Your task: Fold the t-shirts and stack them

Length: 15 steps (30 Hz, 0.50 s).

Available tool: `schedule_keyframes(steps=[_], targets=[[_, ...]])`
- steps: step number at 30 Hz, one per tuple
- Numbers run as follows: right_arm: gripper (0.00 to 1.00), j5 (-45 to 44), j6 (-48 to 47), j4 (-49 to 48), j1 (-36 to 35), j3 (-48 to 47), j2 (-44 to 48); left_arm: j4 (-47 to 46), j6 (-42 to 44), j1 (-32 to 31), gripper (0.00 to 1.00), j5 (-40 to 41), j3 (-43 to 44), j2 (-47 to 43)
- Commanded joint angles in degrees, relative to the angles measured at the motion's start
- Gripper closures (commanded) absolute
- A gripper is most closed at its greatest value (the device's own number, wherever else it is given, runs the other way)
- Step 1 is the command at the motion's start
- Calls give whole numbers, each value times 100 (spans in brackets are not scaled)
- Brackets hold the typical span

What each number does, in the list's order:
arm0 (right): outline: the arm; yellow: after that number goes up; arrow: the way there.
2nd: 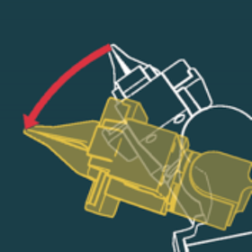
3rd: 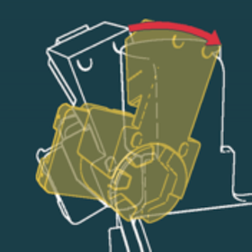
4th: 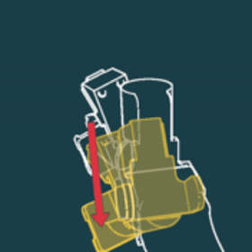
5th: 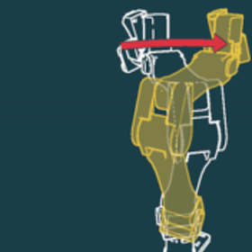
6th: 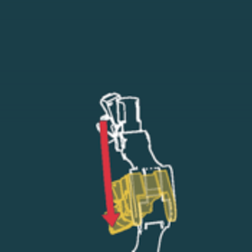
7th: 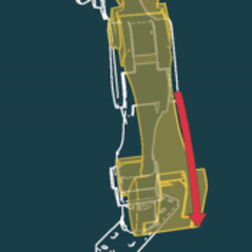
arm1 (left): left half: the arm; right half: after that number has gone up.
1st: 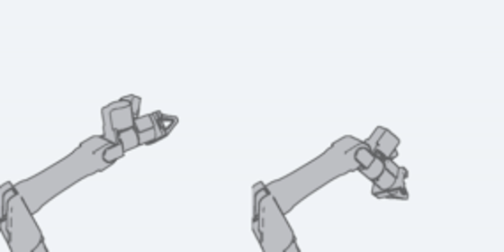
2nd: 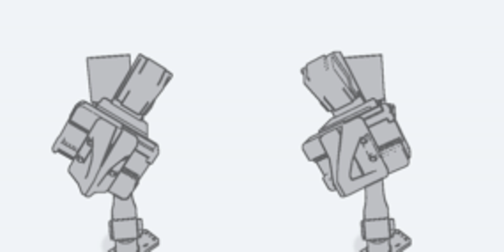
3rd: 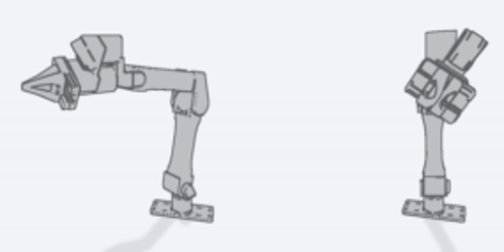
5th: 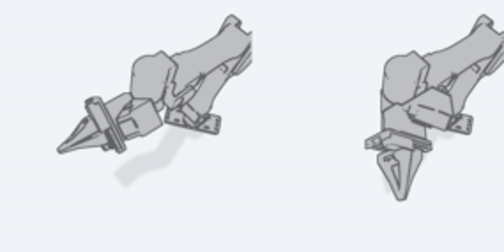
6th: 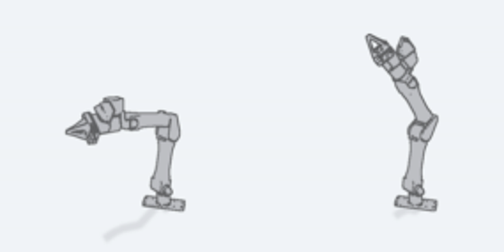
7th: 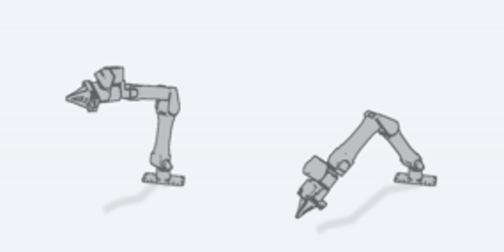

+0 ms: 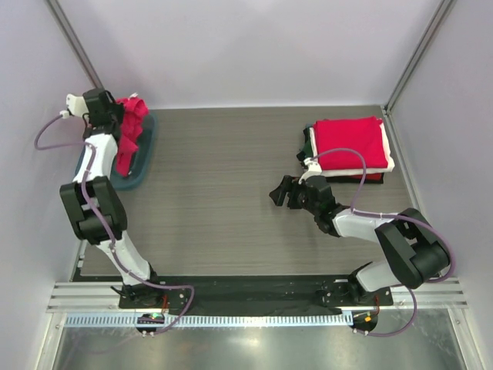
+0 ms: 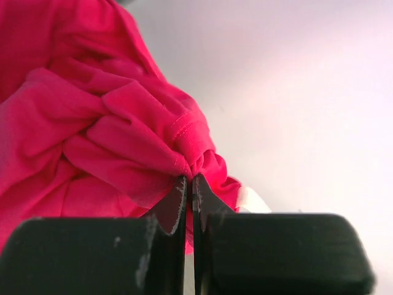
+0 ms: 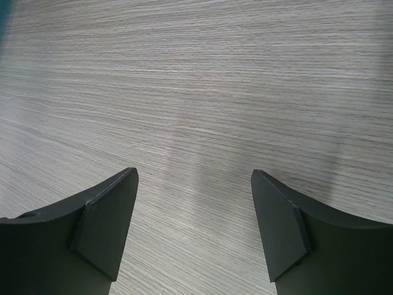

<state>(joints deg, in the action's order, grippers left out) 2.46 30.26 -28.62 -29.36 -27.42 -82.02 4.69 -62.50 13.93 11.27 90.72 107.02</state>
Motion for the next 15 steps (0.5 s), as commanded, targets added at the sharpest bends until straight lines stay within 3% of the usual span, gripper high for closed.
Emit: schedule_keyframes(steps=[1, 6, 8, 12, 15], targets=[[20, -149, -117, -196, 1, -123, 186, -697, -490, -22, 100, -397, -466, -839], [20, -149, -117, -179, 1, -150, 169, -1741, -1543, -127, 100, -635, -2089, -2526], [20, -176, -108, -170, 1, -167, 142, -1770, -1581, -338, 100, -547, -2365, -3314], [21, -202, -134, -135, 1, -158, 186, -1708, -1127, -1014, 100, -248, -2691, -4476], [22, -220, -170, -117, -8, -141, 221, -1463, -547, -2040, 100, -116, -2324, -4918]])
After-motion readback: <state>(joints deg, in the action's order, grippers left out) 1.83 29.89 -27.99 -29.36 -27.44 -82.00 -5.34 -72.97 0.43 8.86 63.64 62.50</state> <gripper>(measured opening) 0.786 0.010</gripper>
